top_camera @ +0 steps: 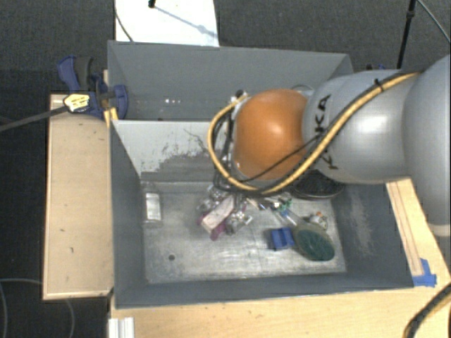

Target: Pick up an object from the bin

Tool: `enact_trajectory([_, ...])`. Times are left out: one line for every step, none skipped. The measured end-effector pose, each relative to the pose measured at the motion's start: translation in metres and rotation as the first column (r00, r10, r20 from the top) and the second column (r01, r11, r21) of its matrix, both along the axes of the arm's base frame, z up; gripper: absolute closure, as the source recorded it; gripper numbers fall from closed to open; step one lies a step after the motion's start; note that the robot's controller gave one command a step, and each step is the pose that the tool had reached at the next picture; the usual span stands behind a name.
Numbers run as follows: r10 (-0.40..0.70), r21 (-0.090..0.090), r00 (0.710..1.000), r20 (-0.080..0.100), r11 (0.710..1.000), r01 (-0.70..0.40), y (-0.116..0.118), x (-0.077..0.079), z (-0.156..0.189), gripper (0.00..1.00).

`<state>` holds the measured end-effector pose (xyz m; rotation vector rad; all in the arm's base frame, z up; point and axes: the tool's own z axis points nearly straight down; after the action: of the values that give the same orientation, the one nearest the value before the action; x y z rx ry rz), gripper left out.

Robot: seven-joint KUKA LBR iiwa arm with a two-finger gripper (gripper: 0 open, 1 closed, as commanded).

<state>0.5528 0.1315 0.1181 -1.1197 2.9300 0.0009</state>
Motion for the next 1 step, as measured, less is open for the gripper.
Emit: enact_trajectory([-0.01, 0.0, 1.0, 0.001, 1.0, 0.01, 0.0003, 0.0009, 0.0444, 1.0])
